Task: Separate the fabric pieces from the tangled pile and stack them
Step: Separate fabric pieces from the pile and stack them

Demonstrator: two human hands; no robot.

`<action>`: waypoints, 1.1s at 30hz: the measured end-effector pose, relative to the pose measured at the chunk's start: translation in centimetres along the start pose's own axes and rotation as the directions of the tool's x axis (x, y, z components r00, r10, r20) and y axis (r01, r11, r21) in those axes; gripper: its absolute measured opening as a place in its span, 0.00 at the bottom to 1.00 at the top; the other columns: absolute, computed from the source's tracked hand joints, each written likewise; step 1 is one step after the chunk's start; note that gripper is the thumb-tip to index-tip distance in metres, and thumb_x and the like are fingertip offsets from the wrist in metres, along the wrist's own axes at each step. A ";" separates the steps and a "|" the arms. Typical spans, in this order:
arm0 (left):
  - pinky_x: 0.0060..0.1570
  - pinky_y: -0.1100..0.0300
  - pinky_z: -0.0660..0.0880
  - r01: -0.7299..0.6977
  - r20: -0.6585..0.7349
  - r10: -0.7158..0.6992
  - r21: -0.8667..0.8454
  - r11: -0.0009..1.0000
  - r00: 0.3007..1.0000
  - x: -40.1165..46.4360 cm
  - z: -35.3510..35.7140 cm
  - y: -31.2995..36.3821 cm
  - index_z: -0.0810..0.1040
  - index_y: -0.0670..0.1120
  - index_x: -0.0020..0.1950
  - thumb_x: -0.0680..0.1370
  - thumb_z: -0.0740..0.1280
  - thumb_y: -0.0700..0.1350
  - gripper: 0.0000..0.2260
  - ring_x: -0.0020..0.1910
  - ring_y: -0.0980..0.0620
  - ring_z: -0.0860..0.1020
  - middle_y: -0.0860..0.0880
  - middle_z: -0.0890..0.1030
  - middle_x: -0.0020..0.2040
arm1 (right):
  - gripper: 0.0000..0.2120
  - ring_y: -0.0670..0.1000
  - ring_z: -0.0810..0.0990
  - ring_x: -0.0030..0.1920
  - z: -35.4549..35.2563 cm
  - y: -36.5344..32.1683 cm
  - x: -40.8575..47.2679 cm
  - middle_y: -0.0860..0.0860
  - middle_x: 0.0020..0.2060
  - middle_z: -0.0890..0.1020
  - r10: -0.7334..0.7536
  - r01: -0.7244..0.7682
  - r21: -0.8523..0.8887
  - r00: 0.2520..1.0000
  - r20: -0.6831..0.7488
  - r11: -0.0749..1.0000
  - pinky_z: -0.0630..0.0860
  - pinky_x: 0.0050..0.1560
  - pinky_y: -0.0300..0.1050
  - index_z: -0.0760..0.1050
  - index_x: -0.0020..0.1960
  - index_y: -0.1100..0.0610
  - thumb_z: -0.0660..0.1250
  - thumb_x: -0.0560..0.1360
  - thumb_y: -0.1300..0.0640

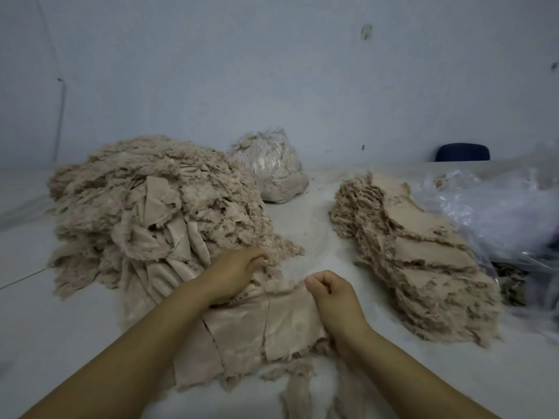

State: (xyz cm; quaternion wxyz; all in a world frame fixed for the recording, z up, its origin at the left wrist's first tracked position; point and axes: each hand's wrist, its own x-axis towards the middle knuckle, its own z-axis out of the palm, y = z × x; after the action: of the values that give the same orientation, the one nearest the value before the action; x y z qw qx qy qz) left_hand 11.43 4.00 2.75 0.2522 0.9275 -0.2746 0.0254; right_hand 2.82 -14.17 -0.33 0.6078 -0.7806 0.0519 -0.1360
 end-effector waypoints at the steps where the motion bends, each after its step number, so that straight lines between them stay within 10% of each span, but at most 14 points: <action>1: 0.49 0.59 0.72 -0.024 0.088 0.030 -0.066 0.998 0.996 0.0 0.1 0.2 0.79 0.53 0.48 0.82 0.58 0.50 0.10 0.46 0.55 0.76 0.56 0.80 0.45 | 0.15 0.38 0.68 0.25 -0.3 0.1 0.2 0.44 0.27 0.71 0.002 -0.002 -0.011 1.000 -0.011 1.000 0.65 0.27 0.29 0.68 0.34 0.54 0.63 0.79 0.58; 4: 0.42 0.60 0.68 -0.014 0.294 0.057 -0.147 0.989 0.954 -0.5 0.3 0.8 0.76 0.54 0.35 0.78 0.65 0.53 0.12 0.36 0.57 0.72 0.55 0.74 0.35 | 0.16 0.39 0.69 0.29 -1.3 0.4 0.9 0.47 0.30 0.71 0.011 -0.011 -0.018 1.000 -0.011 1.000 0.66 0.31 0.31 0.66 0.34 0.55 0.62 0.80 0.55; 8: 0.33 0.70 0.66 0.006 0.237 0.091 -0.378 0.926 0.967 -0.8 1.1 1.7 0.76 0.52 0.30 0.79 0.65 0.43 0.17 0.28 0.65 0.69 0.60 0.73 0.27 | 0.20 0.42 0.78 0.38 -1.5 -0.4 0.8 0.41 0.34 0.80 0.046 -0.060 0.041 0.956 0.290 0.997 0.73 0.41 0.36 0.76 0.38 0.51 0.67 0.70 0.34; 12: 0.30 0.70 0.64 0.032 0.263 0.108 -0.478 0.878 0.959 -0.7 1.6 2.2 0.69 0.49 0.31 0.80 0.63 0.44 0.16 0.27 0.64 0.65 0.60 0.68 0.26 | 0.16 0.41 0.71 0.31 -0.7 -0.1 1.1 0.41 0.26 0.73 -0.154 0.158 -0.002 0.969 0.193 0.988 0.68 0.35 0.35 0.71 0.29 0.49 0.71 0.74 0.53; 18: 0.31 0.63 0.64 0.152 0.219 -0.036 -0.545 0.824 0.975 -2.3 1.1 -1.1 0.69 0.48 0.31 0.78 0.65 0.49 0.16 0.25 0.59 0.66 0.54 0.67 0.25 | 0.11 0.49 0.80 0.32 -3.5 1.3 1.6 0.52 0.33 0.84 0.113 -0.095 0.436 0.993 -0.016 0.895 0.75 0.36 0.41 0.81 0.37 0.57 0.66 0.77 0.60; 22: 0.46 0.71 0.74 0.187 0.236 -0.045 -0.624 0.759 0.971 -1.1 2.1 2.8 0.75 0.54 0.60 0.68 0.71 0.60 0.23 0.49 0.64 0.79 0.60 0.80 0.50 | 0.15 0.47 0.83 0.37 -1.9 1.0 1.3 0.53 0.37 0.85 0.026 -0.057 0.302 0.994 0.105 0.952 0.77 0.38 0.38 0.83 0.40 0.57 0.62 0.80 0.53; 26: 0.39 0.68 0.75 0.109 0.013 -0.157 -0.774 0.624 0.988 0.5 5.5 6.2 0.79 0.51 0.47 0.75 0.70 0.44 0.03 0.41 0.57 0.80 0.54 0.83 0.43 | 0.22 0.47 0.82 0.49 -1.2 0.4 1.0 0.53 0.47 0.84 -0.014 -0.004 0.204 0.996 0.088 0.979 0.76 0.52 0.42 0.80 0.52 0.57 0.52 0.81 0.45; 30: 0.33 0.64 0.73 0.119 -0.086 -0.476 -0.916 0.384 0.875 1.6 5.6 4.9 0.78 0.41 0.48 0.80 0.61 0.42 0.08 0.34 0.52 0.77 0.47 0.81 0.38 | 0.10 0.42 0.68 0.21 -3.4 1.6 -0.2 0.45 0.23 0.72 0.088 -0.092 0.006 0.968 0.235 0.996 0.63 0.23 0.35 0.74 0.57 0.48 0.59 0.80 0.45; 33: 0.33 0.63 0.75 0.091 -0.059 -0.497 -0.958 0.272 0.866 1.4 5.4 4.0 0.78 0.42 0.47 0.81 0.61 0.44 0.08 0.34 0.51 0.79 0.47 0.81 0.37 | 0.18 0.41 0.69 0.22 -5.1 2.3 -1.1 0.46 0.24 0.75 0.153 -0.091 -0.186 0.924 0.350 0.978 0.64 0.24 0.33 0.72 0.61 0.46 0.62 0.76 0.39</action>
State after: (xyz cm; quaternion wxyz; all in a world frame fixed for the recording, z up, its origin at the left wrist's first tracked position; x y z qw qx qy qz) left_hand 10.07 -2.19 0.07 0.7809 0.6243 -0.0081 -0.0208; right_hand 0.51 -19.30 -1.61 0.5472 -0.8353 -0.0012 0.0532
